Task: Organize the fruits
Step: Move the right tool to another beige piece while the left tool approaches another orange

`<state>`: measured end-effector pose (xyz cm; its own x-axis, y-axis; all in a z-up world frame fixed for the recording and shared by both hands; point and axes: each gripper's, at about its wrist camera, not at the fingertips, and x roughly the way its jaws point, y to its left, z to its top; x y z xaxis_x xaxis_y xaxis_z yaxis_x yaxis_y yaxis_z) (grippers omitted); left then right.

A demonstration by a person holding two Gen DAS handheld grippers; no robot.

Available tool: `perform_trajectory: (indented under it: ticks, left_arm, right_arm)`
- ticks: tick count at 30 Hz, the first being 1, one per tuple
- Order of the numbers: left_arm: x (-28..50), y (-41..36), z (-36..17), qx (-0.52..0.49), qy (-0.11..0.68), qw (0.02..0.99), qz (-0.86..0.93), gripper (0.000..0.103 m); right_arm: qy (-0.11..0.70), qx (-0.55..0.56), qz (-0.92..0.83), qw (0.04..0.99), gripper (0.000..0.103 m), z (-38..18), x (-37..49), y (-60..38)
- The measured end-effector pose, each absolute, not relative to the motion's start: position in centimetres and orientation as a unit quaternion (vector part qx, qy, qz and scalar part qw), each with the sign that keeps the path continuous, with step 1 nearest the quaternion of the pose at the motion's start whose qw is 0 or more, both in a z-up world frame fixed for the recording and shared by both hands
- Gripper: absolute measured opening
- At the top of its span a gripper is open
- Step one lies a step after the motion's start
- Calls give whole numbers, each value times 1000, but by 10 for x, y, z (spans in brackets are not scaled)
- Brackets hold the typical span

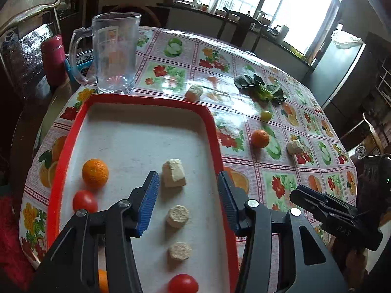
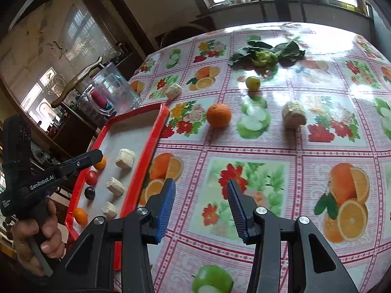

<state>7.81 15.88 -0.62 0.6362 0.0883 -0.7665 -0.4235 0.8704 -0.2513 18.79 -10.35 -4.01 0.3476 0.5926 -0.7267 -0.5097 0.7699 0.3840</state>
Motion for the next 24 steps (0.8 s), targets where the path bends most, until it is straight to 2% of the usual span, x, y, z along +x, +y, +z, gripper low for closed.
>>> perform_trajectory:
  ticks: [11,24]
  left_arm:
    - [101,111,-5,-178,416,885,106,48]
    - [142,80,-16,-157,436,883,76,48]
  right_arm:
    - [458,59,300,835,46,-47,202,-148]
    - [448,25,274,851,46,-57,248,-149]
